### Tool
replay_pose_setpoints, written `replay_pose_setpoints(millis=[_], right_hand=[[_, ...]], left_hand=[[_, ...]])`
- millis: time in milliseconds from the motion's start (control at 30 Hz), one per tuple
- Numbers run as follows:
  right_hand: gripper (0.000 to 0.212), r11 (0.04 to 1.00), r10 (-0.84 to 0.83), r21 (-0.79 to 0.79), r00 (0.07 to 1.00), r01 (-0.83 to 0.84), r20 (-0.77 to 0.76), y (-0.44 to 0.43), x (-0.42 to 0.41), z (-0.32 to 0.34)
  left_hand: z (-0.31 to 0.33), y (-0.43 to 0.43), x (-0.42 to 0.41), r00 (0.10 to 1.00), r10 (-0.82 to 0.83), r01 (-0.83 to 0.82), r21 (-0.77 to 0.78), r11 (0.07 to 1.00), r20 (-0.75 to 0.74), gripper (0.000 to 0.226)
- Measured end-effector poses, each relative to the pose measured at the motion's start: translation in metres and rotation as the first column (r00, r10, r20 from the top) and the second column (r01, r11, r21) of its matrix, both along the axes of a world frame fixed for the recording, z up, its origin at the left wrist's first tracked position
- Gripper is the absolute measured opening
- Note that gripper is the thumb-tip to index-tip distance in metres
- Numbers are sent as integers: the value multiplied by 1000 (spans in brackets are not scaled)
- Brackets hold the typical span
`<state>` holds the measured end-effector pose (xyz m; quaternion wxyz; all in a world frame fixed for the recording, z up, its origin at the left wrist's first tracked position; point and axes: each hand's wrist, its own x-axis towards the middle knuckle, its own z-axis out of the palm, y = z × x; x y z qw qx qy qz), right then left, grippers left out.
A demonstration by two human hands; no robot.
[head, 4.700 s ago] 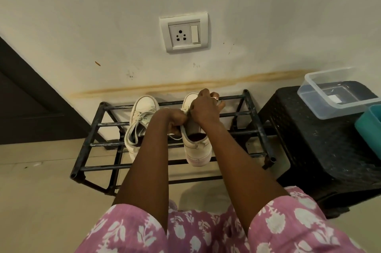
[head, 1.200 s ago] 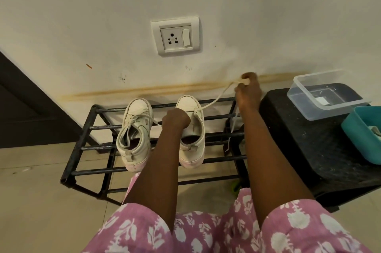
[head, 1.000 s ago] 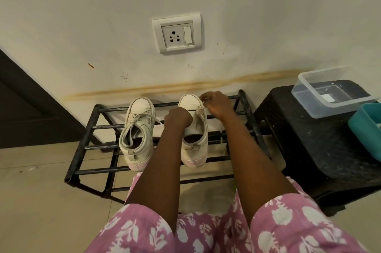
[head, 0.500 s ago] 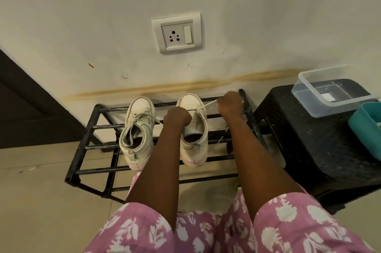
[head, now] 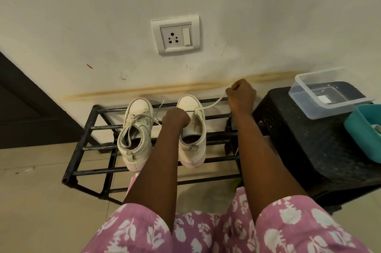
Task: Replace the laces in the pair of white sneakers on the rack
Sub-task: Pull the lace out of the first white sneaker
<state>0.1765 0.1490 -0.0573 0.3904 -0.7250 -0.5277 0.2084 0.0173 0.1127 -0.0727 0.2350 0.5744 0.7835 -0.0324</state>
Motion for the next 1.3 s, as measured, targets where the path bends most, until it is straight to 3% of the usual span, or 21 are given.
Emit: replay_pose_setpoints(millis=[133, 300, 433, 533, 600, 667, 833, 933, 1000, 1067, 1167, 1233, 1300], right_hand=[[20, 941, 332, -88, 943, -327, 41, -9, -28, -14], [27, 862, 481, -255, 867, -438, 134, -12, -48, -30], [19, 887, 421, -274, 893, -370, 158, -11, -47, -33], [35, 901, 381, -296, 905, -318, 190, -11, -46, -36], [30, 910, 353, -293, 917, -292, 184, -10, -41, -36], [22, 939, 276, -265, 940, -220, 199, -8, -30, -32], [31, 988, -1, -145, 934, 56, 357, -2, 13, -20], [33, 963, -225, -54, 893, 266, 390, -5, 32, -15], [30, 958, -246, -23, 860, 286, 447, -6, 37, -12], [26, 977, -201, 15, 893, 213, 403, -5, 35, -9], [23, 997, -50, 57, 991, 43, 126, -4, 16, -9], [23, 995, 103, 4, 994, -103, 29, -5, -1, -13], [26, 961, 272, -62, 962, -270, 34, -9, -16, -19]], left_hand=[[0, 0, 0, 1000, 10, -10, -2, 1000, 7, 34], [0, 0, 0, 1000, 16, -16, 11, 1000, 15, 33], [1, 0, 2, 1000, 9, -9, -7, 1000, 9, 32], [3, 0, 3, 1000, -3, 3, -27, 1000, -3, 31], [4, 0, 3, 1000, 5, -5, -46, 999, 0, 31], [7, 1, 2, 1000, 26, -26, -75, 997, 6, 33], [7, 0, 1, 1000, 12, -12, -87, 996, -7, 35], [7, -1, 1, 1000, 12, -13, -91, 996, -7, 34], [6, -1, 1, 1000, 8, -8, -68, 998, -4, 34], [4, -1, 0, 1000, 4, -4, -43, 999, -6, 34], [3, 0, 0, 1000, 12, -12, -34, 999, -5, 35], [3, 0, 0, 1000, 21, -21, -30, 999, 6, 34], [3, 0, 0, 999, 31, -31, -22, 999, 20, 33]])
